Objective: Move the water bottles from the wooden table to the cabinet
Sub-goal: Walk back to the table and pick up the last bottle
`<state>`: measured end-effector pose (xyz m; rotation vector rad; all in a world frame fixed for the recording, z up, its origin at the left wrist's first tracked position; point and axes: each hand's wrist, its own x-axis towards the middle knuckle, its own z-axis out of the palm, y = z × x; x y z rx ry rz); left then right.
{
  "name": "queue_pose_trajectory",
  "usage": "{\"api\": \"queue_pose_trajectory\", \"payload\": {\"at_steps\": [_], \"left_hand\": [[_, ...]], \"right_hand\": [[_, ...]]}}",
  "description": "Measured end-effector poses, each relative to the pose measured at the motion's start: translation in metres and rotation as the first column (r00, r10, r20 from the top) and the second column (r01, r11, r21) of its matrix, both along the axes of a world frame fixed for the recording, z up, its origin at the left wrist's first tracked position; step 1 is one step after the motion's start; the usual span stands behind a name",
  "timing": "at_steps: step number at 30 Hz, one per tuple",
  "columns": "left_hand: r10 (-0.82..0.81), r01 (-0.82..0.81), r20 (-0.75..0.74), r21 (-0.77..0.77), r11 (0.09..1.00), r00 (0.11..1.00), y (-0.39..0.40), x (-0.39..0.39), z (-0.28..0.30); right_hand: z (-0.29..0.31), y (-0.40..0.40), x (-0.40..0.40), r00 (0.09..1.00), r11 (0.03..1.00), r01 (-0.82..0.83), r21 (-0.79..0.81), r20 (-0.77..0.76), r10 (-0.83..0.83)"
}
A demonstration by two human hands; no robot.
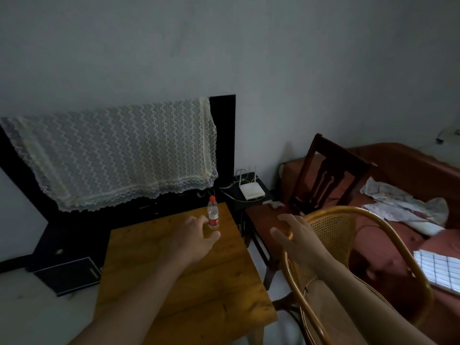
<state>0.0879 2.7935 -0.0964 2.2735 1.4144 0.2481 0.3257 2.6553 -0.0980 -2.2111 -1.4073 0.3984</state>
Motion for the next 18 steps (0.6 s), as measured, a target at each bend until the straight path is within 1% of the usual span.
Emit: {"api": "queue_pose_trajectory", "payload": {"at_steps": [4,7,12,18], "left_hand": [[0.001,0.001,0.056,-0.028,1.0,0.998,0.057,0.0,-0.016],[-0.011,0.014,0.067,-0.051,0.999,0.998,0.093,0.001,-0.027],[-0.007,0.013,0.062,-0.1,0.995,0.998,0.138,0.006,-0.049],[0.017,-0.011,0.041,-0.142,0.99,0.999,0.185,0.023,-0.084]], "right_hand": [[-0.007,0.051,-0.004,1.0,0.999,-0.008,-0.04,0.002,0.008],[-0.011,0.086,-0.006,1.0,0.996,-0.003,-0.086,0.01,0.004],[-0.03,0.128,-0.001,1.0,0.99,0.016,-0.14,-0.024,-0.019],[-0.068,0.184,0.014,0.998,0.986,-0.007,-0.168,-0.056,-0.002]]}}
